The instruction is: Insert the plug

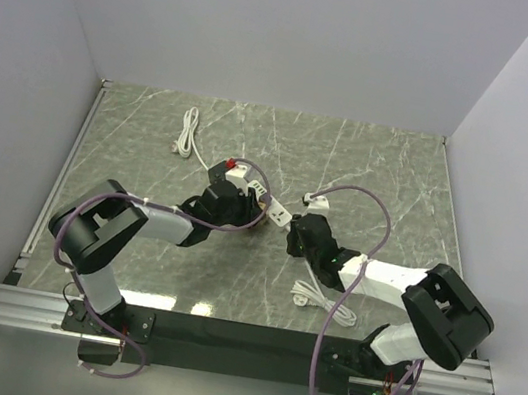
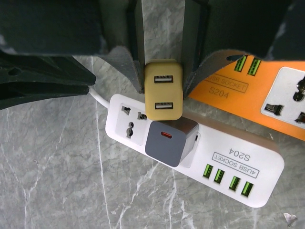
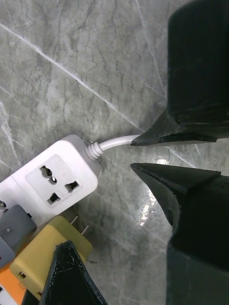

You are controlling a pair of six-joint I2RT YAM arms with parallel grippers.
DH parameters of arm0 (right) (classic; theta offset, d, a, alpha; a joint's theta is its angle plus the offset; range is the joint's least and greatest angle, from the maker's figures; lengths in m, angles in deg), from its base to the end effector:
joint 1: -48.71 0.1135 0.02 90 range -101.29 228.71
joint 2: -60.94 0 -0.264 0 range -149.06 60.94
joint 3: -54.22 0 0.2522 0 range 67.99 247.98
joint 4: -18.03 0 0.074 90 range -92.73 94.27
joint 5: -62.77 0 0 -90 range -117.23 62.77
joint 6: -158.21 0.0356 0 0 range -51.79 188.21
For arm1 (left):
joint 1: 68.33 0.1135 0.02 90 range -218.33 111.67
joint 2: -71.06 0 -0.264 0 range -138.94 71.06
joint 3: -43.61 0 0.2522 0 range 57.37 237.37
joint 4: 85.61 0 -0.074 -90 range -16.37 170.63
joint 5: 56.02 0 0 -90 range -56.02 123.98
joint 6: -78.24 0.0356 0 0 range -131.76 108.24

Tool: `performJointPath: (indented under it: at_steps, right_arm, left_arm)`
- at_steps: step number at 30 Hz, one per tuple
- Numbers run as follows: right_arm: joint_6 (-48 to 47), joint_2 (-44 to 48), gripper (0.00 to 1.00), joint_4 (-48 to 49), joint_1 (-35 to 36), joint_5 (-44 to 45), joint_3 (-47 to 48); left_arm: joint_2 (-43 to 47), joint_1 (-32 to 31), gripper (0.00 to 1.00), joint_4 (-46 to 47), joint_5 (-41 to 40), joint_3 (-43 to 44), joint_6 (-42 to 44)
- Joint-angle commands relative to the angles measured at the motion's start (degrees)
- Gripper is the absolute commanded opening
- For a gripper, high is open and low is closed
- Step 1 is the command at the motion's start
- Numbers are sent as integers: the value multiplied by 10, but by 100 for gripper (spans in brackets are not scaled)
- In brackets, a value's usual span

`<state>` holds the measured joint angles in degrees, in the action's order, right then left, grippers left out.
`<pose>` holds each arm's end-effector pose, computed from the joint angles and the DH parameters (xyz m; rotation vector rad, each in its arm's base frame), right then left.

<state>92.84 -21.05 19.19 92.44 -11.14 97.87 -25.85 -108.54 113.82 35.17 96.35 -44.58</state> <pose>0.1999 0.1776 0.1531 -0.2135 2.2030 0.3578 0.2532 -0.2150 0.1540 0.1495 2.0977 -0.8187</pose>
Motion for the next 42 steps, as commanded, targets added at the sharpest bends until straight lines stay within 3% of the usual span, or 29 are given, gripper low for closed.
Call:
performJointPath:
  at_steps: [1, 7, 20, 31, 33, 37, 38, 42]
  right_arm:
    - [3, -7, 29, 4, -2, 3, 3]
    - [5, -20, 31, 7, -3, 12, 3]
    - [-8, 76, 43, 13, -2, 35, -27]
    - [10, -25, 43, -25, -3, 51, 14]
    - [11, -31, 38, -29, -3, 41, 18]
    - [10, -40, 6, -33, -2, 6, 27]
    - [8, -41, 2, -33, -2, -3, 28]
    - [6, -40, 0, -38, 3, -36, 28]
  left_arm:
    - [-7, -3, 1, 22, -7, 18, -4]
    - [-3, -3, 1, 21, -8, 14, 1]
    - [-8, 0, 1, 6, -10, 10, 10]
    - [1, 3, 1, 5, -31, 3, 14]
    - [3, 7, 1, 4, -37, 2, 16]
    - [2, 13, 1, 1, -46, 6, 21]
    - [3, 14, 1, 1, -47, 7, 21]
    - [-1, 18, 1, -2, -61, 14, 28]
